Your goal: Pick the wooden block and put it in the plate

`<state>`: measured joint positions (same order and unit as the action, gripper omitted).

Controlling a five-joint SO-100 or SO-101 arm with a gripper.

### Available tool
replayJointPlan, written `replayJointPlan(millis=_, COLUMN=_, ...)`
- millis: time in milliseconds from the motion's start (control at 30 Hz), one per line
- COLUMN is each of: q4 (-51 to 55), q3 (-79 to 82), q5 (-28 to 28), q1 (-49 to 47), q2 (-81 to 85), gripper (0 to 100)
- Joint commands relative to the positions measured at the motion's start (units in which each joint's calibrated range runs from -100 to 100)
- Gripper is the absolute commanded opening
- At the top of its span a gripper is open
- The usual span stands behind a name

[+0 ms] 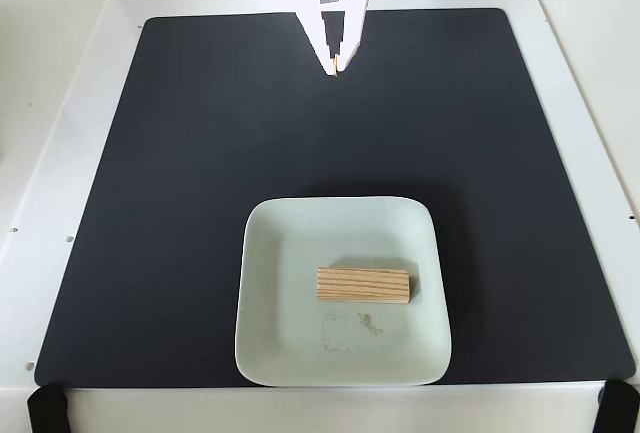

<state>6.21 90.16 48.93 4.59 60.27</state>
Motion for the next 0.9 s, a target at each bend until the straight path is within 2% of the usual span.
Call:
replayJointPlan(millis=0, q4=1.26, q3=9.48, q5=-0.03, q1=-0.33, q2=16.00, gripper=1)
replayJointPlan(millis=300, q4=26.45, q3=9.48, q5=-0.13, q1=-1.45, q2=30.74, gripper=1)
replayJointPlan(millis=433, q4=40.77, q3=9.30, q5=-0.13, q1=-1.45, q2=36.93, gripper=1)
replayJointPlan(millis=567, q4=53.14, q3=9.30, q5=-0.13, q1=-1.45, q2=38.20, gripper=1)
replayJointPlan(millis=867, q4=67.19, q3=9.30, q5=-0.13, q1=-1.45, q2=38.03, gripper=1)
